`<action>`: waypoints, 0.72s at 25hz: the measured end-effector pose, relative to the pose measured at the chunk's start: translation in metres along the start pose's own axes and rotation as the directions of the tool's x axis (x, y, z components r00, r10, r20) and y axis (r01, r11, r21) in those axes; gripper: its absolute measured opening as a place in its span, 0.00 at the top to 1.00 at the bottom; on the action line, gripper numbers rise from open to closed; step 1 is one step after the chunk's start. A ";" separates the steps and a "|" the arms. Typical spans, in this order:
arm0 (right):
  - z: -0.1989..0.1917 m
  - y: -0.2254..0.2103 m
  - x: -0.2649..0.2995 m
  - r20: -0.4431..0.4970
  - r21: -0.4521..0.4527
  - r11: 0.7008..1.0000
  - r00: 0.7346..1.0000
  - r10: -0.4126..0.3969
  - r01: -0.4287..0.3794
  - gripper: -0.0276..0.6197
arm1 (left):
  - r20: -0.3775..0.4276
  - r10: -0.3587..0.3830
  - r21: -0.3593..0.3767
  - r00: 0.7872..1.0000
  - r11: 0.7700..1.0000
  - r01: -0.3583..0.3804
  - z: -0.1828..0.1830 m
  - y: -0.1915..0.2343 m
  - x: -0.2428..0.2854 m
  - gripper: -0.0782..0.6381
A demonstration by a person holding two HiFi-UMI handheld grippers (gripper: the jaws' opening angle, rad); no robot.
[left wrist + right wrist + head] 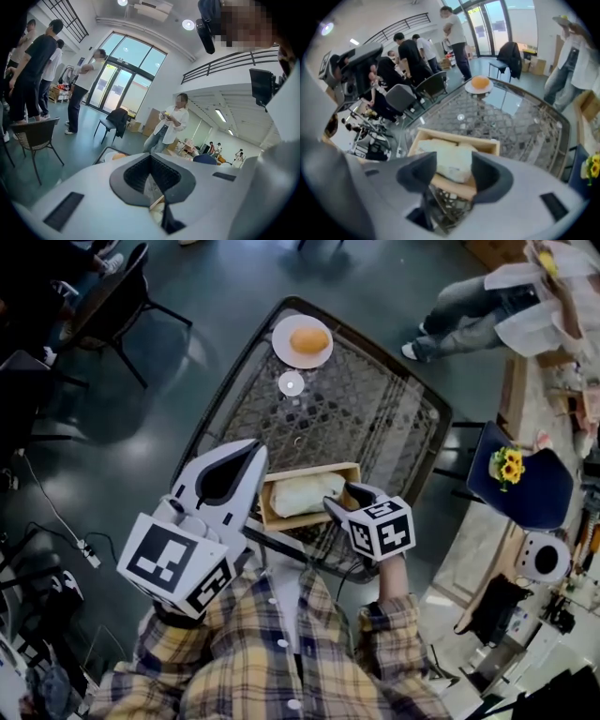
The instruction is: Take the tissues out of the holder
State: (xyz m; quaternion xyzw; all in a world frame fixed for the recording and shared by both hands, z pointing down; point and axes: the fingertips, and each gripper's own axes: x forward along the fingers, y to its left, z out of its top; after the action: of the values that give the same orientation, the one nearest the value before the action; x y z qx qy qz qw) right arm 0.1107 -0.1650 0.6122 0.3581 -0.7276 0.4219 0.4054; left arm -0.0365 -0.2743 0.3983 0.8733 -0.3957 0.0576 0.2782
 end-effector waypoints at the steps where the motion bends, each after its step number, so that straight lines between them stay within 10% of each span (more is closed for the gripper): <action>1: -0.004 -0.001 0.004 -0.019 0.009 1.000 1.000 0.005 -0.005 0.63 | -0.003 0.001 -0.002 1.000 1.000 -0.001 -0.001 0.000 0.000 0.87; 18: -0.027 -0.013 0.057 -0.253 0.158 0.987 0.967 0.044 -0.003 0.63 | 0.001 0.005 -0.017 1.000 1.000 -0.005 -0.008 0.006 -0.004 0.87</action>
State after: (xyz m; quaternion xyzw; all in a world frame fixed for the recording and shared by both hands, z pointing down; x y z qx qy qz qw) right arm 0.1056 -0.1561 0.6760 0.3227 -0.6383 0.5249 0.4614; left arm -0.0424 -0.2704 0.4068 0.8700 -0.3984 0.0543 0.2852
